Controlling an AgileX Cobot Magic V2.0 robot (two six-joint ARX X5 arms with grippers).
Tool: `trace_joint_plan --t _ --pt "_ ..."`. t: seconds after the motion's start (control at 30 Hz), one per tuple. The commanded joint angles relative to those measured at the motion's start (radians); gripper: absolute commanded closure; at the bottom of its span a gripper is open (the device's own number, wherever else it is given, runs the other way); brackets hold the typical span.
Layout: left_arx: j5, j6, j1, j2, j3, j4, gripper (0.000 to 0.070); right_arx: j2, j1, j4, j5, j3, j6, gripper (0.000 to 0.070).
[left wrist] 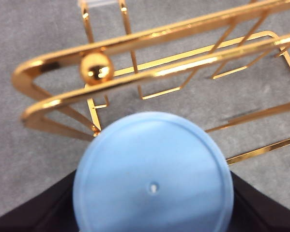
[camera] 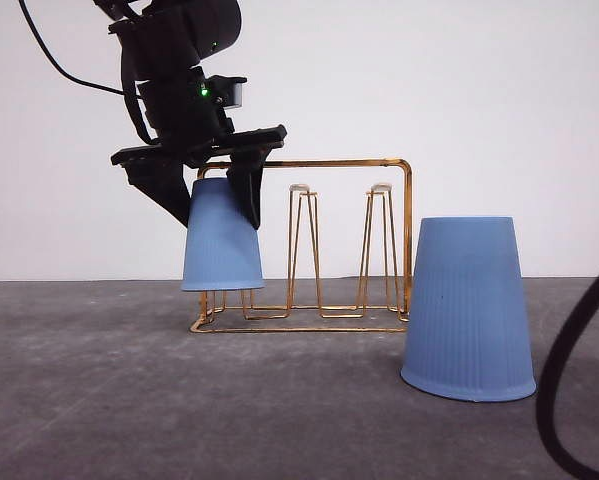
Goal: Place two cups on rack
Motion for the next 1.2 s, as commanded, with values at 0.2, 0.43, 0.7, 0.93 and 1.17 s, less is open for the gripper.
trace_joint_plan --t 0.2,0.43,0.7,0.93,1.17 --pt "0.010 0.007 -0.006 0.015 0.120 -0.226 0.0105 0.003 0.004 0.011 0.003 0.012 0.016 0.0240" --pt "0.040 0.057 -0.005 -0.029 0.269 -0.535 0.0119 0.003 0.004 0.011 0.003 0.012 0.029 0.0240" --pt "0.170 0.055 -0.006 -0.237 0.101 -0.507 0.0230 0.061 0.010 0.003 -0.026 0.012 0.092 0.0239" --pt "0.186 -0.022 -0.003 -0.544 -0.286 -0.277 0.0230 0.241 0.070 0.030 -0.036 0.012 0.103 0.0168" --pt "0.186 -0.105 0.011 -0.839 -0.613 -0.133 0.0230 0.435 0.174 0.159 0.024 0.012 0.101 0.0146"
